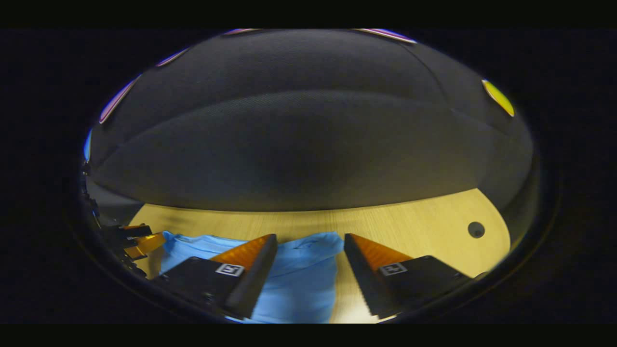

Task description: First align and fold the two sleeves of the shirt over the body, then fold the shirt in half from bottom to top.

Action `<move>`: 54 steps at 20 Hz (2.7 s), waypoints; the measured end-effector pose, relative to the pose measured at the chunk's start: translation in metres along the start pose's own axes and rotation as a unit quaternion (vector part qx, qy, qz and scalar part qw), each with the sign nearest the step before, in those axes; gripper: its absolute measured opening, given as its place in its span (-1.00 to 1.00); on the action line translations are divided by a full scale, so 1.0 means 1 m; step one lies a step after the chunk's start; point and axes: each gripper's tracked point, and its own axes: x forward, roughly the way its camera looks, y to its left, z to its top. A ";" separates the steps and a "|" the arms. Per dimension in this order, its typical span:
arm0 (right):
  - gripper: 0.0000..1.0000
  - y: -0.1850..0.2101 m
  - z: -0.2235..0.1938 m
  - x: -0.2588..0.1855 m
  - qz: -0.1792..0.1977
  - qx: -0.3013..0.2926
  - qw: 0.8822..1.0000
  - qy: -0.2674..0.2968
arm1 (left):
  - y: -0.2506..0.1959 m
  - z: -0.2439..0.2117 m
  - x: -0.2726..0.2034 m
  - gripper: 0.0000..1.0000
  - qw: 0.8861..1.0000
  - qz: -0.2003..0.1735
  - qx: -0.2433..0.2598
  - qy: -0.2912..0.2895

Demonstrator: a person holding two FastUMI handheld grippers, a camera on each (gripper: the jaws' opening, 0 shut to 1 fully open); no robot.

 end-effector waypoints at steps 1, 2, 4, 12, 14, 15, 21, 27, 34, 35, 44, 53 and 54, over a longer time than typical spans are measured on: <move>0.84 -0.005 0.002 -0.006 -0.002 0.006 1.000 -0.012 | 0.001 0.007 -0.007 0.79 1.000 0.003 -0.023 -0.015; 0.98 -0.012 0.002 -0.015 -0.014 0.004 1.000 -0.021 | 0.005 0.015 -0.019 0.96 0.999 0.008 -0.036 -0.034; 0.96 -0.021 0.001 -0.044 -0.026 -0.009 0.999 -0.036 | 0.016 0.029 -0.051 0.99 0.996 0.025 -0.036 -0.074; 0.96 0.001 0.047 -0.211 -0.048 -0.080 0.983 -0.156 | 0.003 0.072 -0.204 0.92 0.985 0.037 -0.031 -0.168; 0.96 0.008 0.064 -0.259 -0.048 -0.086 0.978 -0.186 | -0.007 0.084 -0.249 0.94 0.980 0.030 -0.020 -0.195; 0.95 0.013 0.074 -0.283 -0.047 -0.085 0.974 -0.204 | -0.010 0.088 -0.272 0.93 0.978 0.028 -0.009 -0.206; 0.94 0.031 0.100 -0.421 -0.052 -0.086 0.957 -0.270 | -0.035 0.111 -0.419 0.92 0.958 0.006 0.002 -0.287; 0.89 0.032 0.083 -0.542 -0.061 -0.109 0.941 -0.314 | -0.075 0.075 -0.545 0.92 0.949 -0.032 -0.008 -0.314; 0.94 0.065 0.006 -0.621 -0.008 -0.104 0.952 -0.289 | -0.096 -0.024 -0.619 0.92 0.950 -0.033 -0.015 -0.310; 0.94 0.070 -0.005 -0.627 0.002 -0.114 0.951 -0.286 | -0.098 -0.045 -0.619 0.92 0.955 -0.037 -0.013 -0.294; 0.95 0.117 -0.032 -0.655 0.059 -0.074 0.932 -0.351 | -0.101 -0.084 -0.649 0.92 0.947 -0.029 -0.028 -0.319; 0.95 0.086 -0.026 -0.642 0.026 -0.100 0.929 -0.355 | -0.104 -0.058 -0.681 0.92 0.915 -0.006 -0.045 -0.402; 0.94 0.084 -0.027 -0.641 0.022 -0.106 0.928 -0.355 | -0.108 -0.057 -0.679 0.92 0.914 -0.008 -0.045 -0.402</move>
